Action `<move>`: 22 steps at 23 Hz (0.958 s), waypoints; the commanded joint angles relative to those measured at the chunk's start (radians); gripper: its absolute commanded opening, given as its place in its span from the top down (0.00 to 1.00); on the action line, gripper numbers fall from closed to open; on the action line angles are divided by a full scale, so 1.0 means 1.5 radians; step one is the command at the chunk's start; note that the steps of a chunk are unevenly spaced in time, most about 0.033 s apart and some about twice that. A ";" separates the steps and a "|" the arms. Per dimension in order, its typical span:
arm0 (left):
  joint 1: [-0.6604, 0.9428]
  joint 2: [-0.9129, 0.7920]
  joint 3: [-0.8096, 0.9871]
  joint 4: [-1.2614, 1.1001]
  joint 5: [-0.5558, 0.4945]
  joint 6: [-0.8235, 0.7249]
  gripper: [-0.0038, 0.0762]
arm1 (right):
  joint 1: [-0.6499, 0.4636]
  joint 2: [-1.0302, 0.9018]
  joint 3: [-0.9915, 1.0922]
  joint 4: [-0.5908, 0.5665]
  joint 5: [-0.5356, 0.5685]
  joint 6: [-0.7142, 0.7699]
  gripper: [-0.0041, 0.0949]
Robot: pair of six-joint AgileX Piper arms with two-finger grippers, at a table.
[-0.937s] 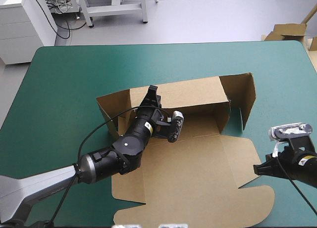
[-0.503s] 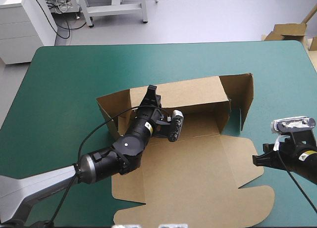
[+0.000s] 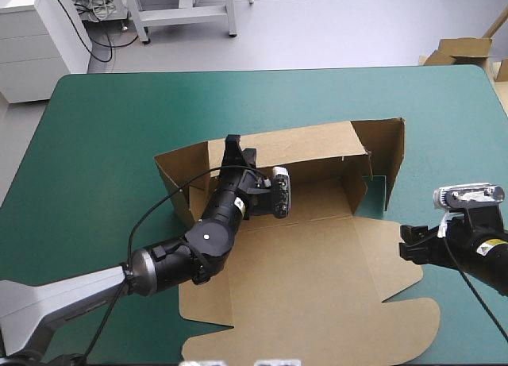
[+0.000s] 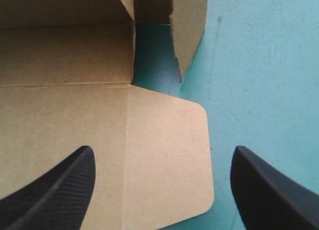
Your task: Fold the box
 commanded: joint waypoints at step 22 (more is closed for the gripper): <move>-0.016 0.030 -0.014 0.088 0.037 -0.067 0.96 | -0.003 0.570 -0.672 0.048 0.055 -0.010 0.26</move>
